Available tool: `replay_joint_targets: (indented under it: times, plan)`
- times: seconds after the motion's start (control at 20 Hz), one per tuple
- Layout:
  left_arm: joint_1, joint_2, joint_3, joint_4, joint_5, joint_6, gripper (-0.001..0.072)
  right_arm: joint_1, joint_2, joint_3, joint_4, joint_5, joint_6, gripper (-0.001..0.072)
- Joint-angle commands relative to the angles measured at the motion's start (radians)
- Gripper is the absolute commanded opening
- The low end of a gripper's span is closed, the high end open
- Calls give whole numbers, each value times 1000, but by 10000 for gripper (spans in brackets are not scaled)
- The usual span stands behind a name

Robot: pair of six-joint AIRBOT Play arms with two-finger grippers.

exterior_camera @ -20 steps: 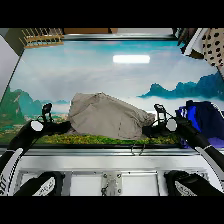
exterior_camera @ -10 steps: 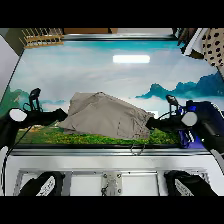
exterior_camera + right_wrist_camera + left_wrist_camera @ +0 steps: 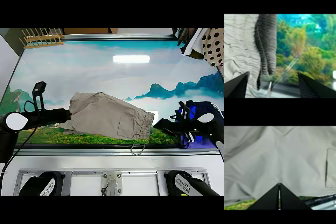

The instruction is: Fold the clothes and pants, and hang the long-sleeved shirts on hangers.

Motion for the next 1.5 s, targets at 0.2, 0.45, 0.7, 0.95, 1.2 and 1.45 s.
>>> replay_joint_targets:
  times: [0.2,0.45,0.7,0.95,1.2,1.45]
  plan:
    - [-160,7,2,2,134,-74,3,111,-248,-19,323,-127,-194,654]
    - [-160,7,2,2,134,-77,3,241,-257,-18,408,-206,-193,651]
    - [-160,7,2,2,134,-77,3,291,-257,-18,435,-227,-194,218]
    - [-160,7,2,2,135,-96,3,291,-256,-15,436,-238,-220,27]
    - [-164,-105,2,-82,107,-101,3,200,-193,105,118,-69,-39,26]
    - [-308,-384,121,-76,150,-90,3,117,-76,357,-338,208,208,26]
